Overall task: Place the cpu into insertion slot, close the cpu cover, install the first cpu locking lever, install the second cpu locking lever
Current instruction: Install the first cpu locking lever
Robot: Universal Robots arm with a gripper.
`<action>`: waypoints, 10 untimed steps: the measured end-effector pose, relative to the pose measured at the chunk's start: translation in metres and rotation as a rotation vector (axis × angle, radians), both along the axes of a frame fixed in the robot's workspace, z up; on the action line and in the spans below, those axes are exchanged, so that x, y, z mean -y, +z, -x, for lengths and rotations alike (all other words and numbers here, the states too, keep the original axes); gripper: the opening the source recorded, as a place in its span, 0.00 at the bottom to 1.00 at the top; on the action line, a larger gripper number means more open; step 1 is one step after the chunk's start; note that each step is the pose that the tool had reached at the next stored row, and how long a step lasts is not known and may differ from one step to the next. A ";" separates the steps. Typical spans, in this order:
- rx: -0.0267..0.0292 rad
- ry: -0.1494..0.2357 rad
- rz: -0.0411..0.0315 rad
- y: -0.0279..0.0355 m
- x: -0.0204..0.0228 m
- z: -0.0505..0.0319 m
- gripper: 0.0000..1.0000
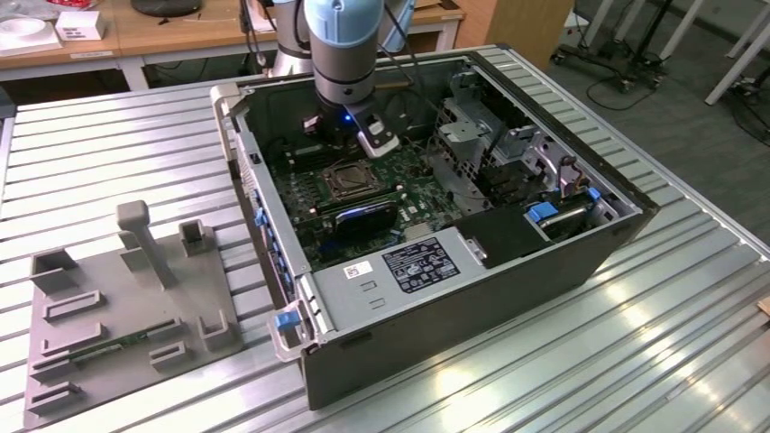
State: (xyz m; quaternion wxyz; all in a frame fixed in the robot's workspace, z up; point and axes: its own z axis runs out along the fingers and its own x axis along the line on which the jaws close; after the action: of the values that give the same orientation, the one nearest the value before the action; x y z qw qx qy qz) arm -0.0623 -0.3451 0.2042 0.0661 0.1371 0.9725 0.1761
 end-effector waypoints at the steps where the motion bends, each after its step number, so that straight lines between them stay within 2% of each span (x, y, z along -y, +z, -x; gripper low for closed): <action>1: 0.0001 0.000 -0.0001 -0.0001 -0.0005 0.0000 0.11; 10: 0.0008 0.000 -0.0001 -0.0002 -0.0021 0.0001 0.11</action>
State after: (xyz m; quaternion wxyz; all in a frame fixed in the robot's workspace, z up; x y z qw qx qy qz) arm -0.0624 -0.3430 0.2040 0.0665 0.1370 0.9725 0.1762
